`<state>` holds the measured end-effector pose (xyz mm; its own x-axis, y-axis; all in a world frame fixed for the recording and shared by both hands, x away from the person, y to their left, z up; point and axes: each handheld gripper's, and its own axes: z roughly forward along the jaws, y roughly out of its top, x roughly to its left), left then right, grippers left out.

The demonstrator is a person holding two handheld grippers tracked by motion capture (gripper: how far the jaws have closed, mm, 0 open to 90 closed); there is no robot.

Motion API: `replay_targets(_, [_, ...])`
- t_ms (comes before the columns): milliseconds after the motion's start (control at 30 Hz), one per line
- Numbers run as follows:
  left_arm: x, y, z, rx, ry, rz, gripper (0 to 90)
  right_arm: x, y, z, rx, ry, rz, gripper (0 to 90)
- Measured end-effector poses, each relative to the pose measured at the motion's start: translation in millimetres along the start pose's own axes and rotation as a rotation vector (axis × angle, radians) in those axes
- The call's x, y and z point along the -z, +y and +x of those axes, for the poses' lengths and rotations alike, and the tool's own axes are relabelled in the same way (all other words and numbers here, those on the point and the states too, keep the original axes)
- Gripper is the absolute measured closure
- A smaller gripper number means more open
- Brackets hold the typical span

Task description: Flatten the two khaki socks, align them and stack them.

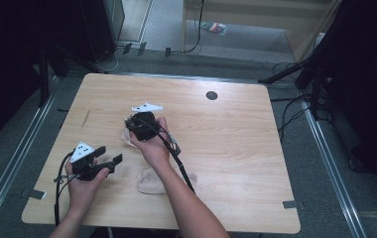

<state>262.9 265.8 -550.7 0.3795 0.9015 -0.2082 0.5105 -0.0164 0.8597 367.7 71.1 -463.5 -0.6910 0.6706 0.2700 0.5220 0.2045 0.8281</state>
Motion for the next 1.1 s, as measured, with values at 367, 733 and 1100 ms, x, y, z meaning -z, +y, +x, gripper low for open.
replay_targets(367, [0.9,-0.6,-1.2,-0.01,-0.009,-0.01,21.8,64.5,-37.9,-105.6,-0.154,-0.148,0.061,87.8])
replay_targets(733, [-0.4,-0.2,-2.5,-0.018,-0.005,-0.002,22.6,81.5,-81.7,-160.4,-0.137,-0.344,0.127,78.9])
replay_targets(1100, [-4.7,7.3,-9.1,-0.038,0.009,-0.02,47.8,98.6,-82.7,-169.9,-0.189,-0.34,-0.005,63.5])
